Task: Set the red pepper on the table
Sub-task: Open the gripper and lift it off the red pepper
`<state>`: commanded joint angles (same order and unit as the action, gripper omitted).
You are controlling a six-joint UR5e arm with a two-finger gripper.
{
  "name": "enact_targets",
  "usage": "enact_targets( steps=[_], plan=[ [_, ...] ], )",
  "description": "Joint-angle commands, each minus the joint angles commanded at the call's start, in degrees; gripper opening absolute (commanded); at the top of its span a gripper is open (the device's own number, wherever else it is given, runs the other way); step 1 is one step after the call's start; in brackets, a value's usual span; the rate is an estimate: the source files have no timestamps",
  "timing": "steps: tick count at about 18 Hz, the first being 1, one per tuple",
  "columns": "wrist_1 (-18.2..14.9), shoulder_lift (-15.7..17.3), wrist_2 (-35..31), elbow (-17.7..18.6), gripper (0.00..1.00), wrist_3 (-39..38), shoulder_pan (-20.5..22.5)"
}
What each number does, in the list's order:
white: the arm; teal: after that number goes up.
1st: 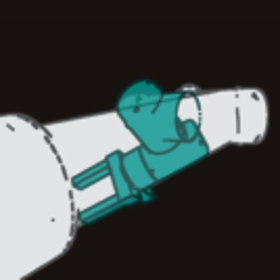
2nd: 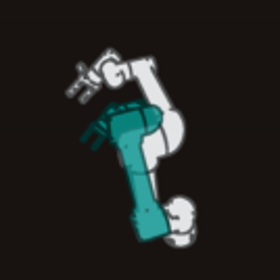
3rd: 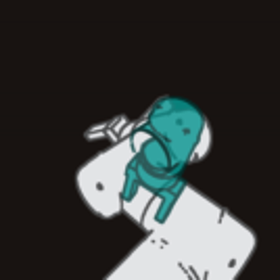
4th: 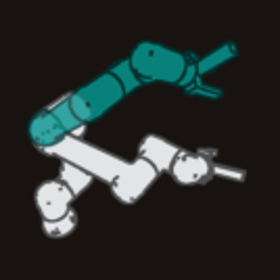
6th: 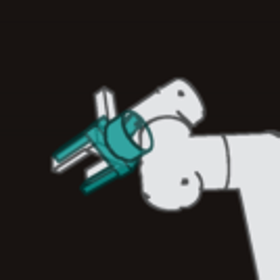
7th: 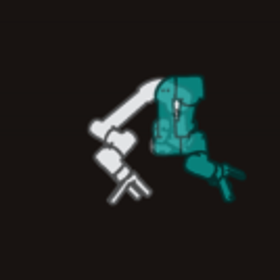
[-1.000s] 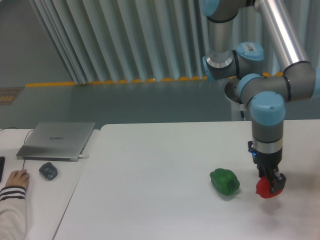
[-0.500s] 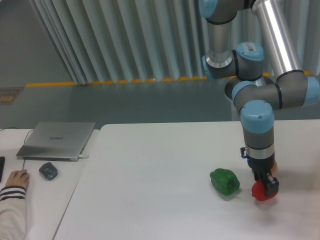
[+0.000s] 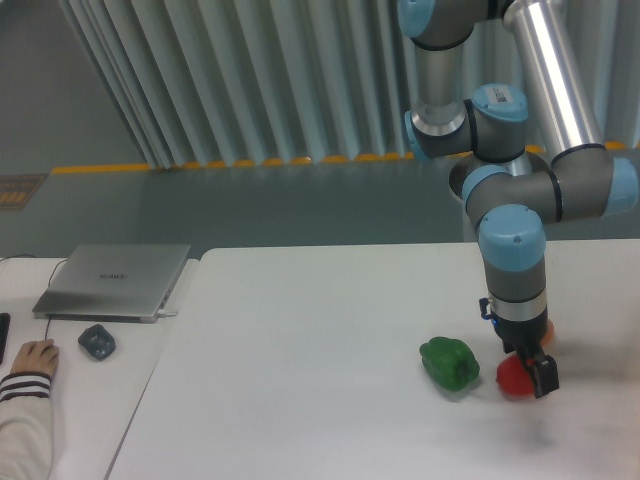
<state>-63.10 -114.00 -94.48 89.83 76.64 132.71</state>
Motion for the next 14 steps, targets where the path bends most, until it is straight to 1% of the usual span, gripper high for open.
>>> enact_targets(
  steps=[3,4,6,7,8,10,13,14],
  plan=[
    [-0.8,0.6,-0.4,-2.0,1.0,0.5,0.4],
    [-2.2,0.7,-0.4,-3.1,1.0,0.8,0.5],
    [-6.8,0.5,-1.1,-6.6,1.0,2.1,0.6],
    [-9.3,0.5,-1.7,-8.1,1.0,4.3,0.9],
    [-10.5,0.7,-1.8,-9.2,1.0,6.7,1.5],
    [-11.6,1.3,-1.6,-10.5,1.0,10.4,2.9],
    [-11.9,1.8,-2.7,-9.9,1.0,15.9,2.8],
    [-11.9,1.8,-3.2,-9.8,1.0,16.0,2.8]
  ],
)
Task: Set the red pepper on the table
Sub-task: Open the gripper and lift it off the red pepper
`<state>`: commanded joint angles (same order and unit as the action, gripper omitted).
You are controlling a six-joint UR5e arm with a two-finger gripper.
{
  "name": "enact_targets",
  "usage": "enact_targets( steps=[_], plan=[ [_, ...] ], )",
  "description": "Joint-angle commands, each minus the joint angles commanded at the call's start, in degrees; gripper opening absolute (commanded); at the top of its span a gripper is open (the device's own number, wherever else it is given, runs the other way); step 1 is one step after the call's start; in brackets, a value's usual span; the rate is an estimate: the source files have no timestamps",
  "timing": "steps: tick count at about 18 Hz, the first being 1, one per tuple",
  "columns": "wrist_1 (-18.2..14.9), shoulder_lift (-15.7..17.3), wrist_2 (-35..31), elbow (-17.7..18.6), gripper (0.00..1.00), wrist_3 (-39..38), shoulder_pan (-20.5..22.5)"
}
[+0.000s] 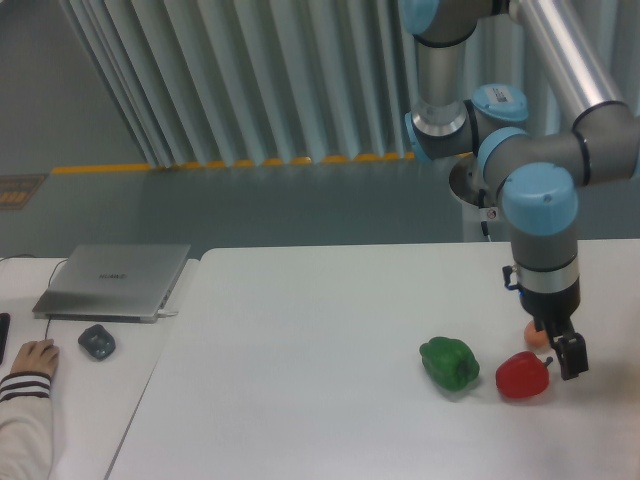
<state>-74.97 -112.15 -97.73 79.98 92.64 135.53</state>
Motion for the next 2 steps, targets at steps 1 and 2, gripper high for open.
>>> enact_targets(
  steps=[1,2],
  plan=[
    [0.1,0.1,-0.1,0.1,1.0,0.0,0.1],
    [0.2,0.2,-0.1,0.2,1.0,0.0,0.1]
  ],
)
